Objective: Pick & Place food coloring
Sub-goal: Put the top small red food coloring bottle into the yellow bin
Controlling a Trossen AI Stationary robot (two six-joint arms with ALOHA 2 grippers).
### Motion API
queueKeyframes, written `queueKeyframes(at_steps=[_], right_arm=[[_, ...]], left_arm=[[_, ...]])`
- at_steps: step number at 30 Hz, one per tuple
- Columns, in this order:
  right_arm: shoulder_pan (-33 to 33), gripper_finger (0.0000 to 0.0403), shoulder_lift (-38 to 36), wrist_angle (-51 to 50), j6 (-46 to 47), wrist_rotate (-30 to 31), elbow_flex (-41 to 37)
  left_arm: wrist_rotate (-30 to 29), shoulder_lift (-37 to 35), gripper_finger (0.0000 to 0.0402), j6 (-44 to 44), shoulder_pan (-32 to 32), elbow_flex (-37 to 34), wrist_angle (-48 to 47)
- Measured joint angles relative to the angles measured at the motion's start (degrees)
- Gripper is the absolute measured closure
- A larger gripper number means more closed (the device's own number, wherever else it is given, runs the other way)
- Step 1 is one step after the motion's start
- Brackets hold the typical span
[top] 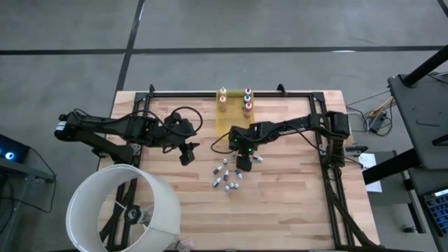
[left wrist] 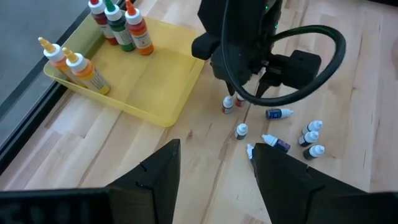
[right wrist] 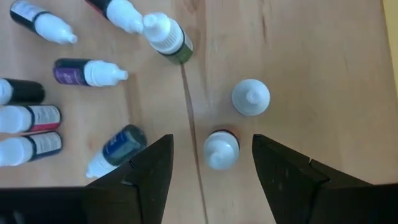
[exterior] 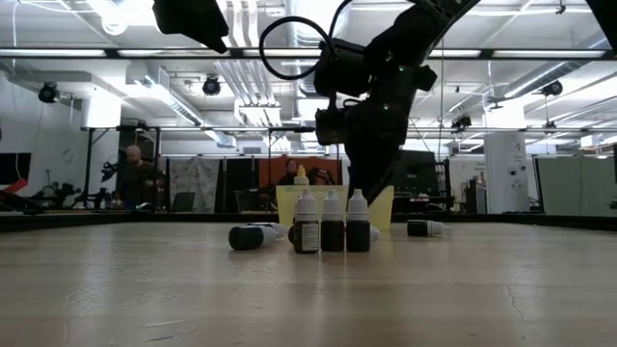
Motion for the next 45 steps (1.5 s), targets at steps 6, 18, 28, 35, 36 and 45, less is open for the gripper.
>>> queueKeyframes(at_steps=[6,18,28,35,36,45], right_arm=[[0.0,0.0193,0.6,-0.4,0.8,0.0,0.9],[0.0,0.0276,0.6,-1.9,0.5,1.1,1.2],[0.0,0.0356,0.6,-4.5,0.6,1.2,3.7],[-0.1,0.0348,0.3,-19.2,-2.6,1.3,13.0],[-0.1,0.0348,0.2,-21.7,-3.6,1.3,14.6],[-1.8,0.0347,-3.3,-30.8,-5.4,7.1,26.9]], left_arm=[[0.0,0.0,0.0229,-0.7,0.0,0.0,0.0],[0.0,0.0,0.0229,-0.8,0.0,0.0,0.0],[0.0,0.0,0.0229,-1.4,0.0,0.0,0.0],[0.0,0.0,0.0229,-1.5,0.0,0.0,0.0],[0.0,0.0,0.0229,-1.5,0.0,0.0,0.0],[0.0,0.0,0.0229,-1.5,0.0,0.0,0.0]])
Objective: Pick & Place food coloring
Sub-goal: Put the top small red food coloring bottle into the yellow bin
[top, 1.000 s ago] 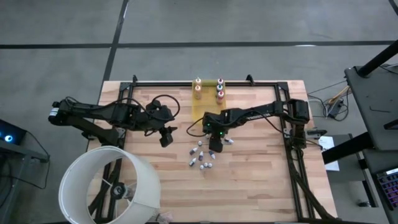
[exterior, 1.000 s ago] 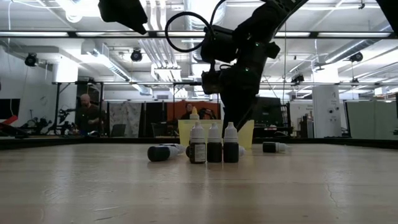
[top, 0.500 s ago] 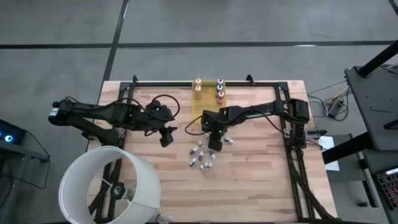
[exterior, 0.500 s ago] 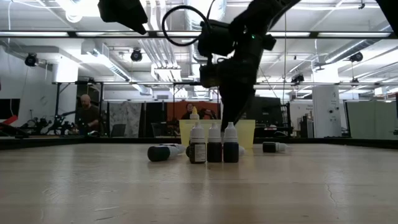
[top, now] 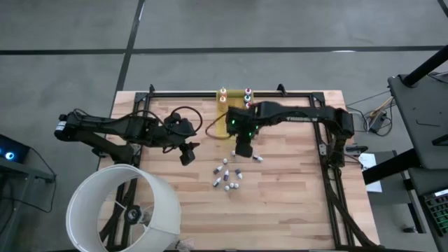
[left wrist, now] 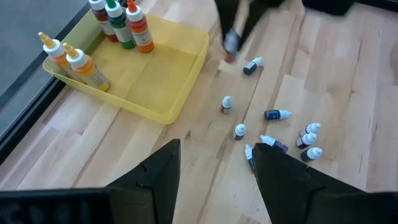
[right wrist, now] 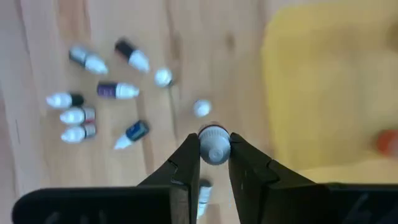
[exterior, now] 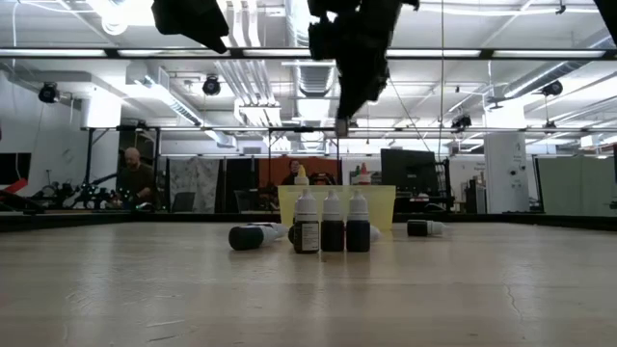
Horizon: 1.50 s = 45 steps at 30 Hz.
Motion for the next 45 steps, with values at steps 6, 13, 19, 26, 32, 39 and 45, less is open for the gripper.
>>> queueKeyframes(at_steps=[6,13,19,26,32,39,45], right_arm=[[-3.5,0.0347,-2.3,-2.5,1.9,0.0,5.7],[-9.2,0.0347,-1.9,-4.7,1.6,0.0,10.5],[-11.8,0.0347,0.3,-4.3,-0.6,-0.5,9.3],[-13.1,0.0347,2.1,1.9,-1.4,-2.5,4.3],[-13.8,0.0347,6.6,4.2,-1.7,-3.0,3.6],[-15.0,0.0347,14.2,6.7,-0.5,-3.1,6.7],[-15.6,0.0347,18.6,6.7,-0.1,-3.1,11.1]], left_arm=[[0.0,0.0,0.0229,-0.2,0.0,0.0,0.0],[0.0,0.0,0.0229,-0.7,0.0,0.0,0.0],[0.0,0.0,0.0229,-0.8,0.0,0.0,0.0],[0.0,0.0,0.0229,-0.9,0.0,0.0,0.0],[0.0,0.0,0.0229,-0.9,0.0,0.0,0.1],[0.0,0.0,0.0229,-1.2,0.0,0.0,0.3],[0.0,0.0,0.0229,-1.5,0.0,0.0,0.3]])
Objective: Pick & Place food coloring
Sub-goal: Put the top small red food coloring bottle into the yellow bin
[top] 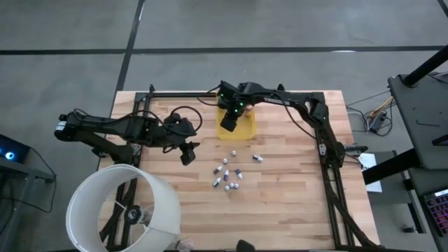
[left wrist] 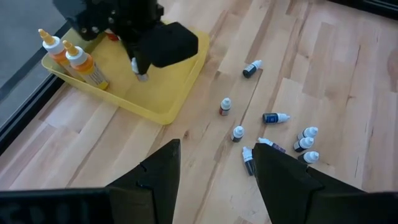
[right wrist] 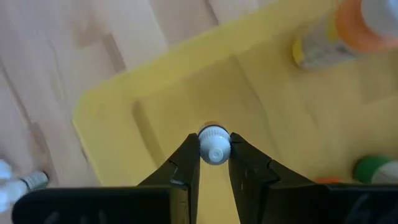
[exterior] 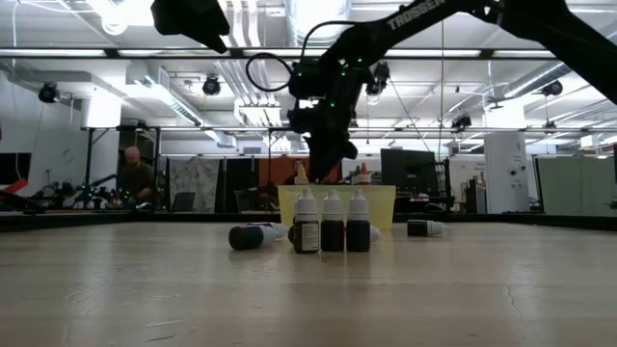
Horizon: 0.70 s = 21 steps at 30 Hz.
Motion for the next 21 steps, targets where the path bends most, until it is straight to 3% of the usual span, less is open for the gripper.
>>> queueKeyframes(at_steps=[9,21], right_arm=[[-2.1,0.0347,3.0,0.0,4.8,0.1,5.7],[-3.3,0.0347,5.8,0.3,7.3,0.1,5.4]], left_arm=[[0.0,0.0,0.0229,0.0,0.0,0.0,0.1],[0.0,0.0,0.0229,-0.2,0.0,0.0,0.1]])
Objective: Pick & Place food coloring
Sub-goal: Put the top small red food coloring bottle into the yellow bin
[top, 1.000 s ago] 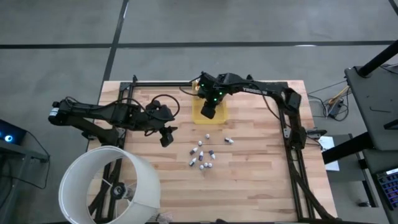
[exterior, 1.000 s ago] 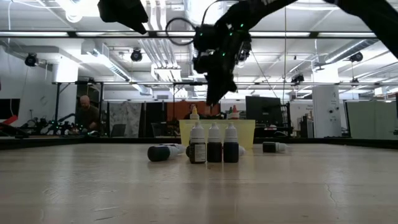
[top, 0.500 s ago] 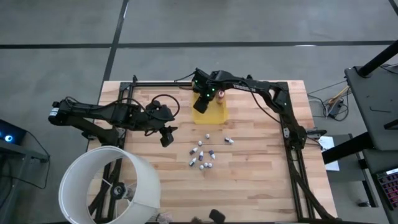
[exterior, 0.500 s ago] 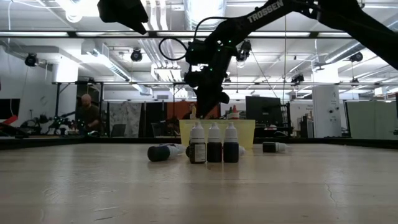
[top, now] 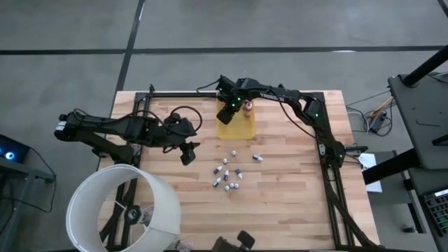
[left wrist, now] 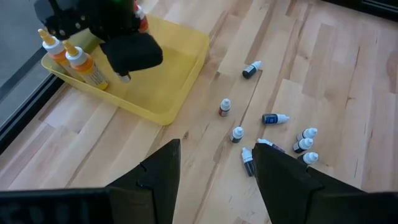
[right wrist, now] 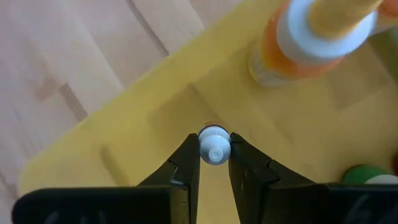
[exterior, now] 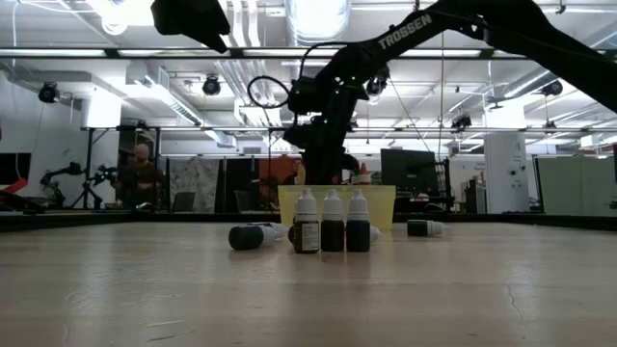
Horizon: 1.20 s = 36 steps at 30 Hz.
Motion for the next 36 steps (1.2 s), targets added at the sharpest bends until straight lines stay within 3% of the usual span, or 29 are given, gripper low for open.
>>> queueKeyframes(at_steps=[12,18,36], right_arm=[[-0.4,0.0347,1.6,2.4,0.1,0.2,0.1],[-0.6,0.0347,1.6,2.9,0.0,3.2,0.0],[0.0,0.0347,1.6,3.9,-1.6,2.8,-0.8]], left_arm=[[0.0,0.0,0.0229,-0.3,0.0,0.0,0.0],[0.0,0.0,0.0229,-0.2,0.0,0.0,0.0],[-0.8,0.0,0.0229,-0.2,0.0,0.0,0.1]])
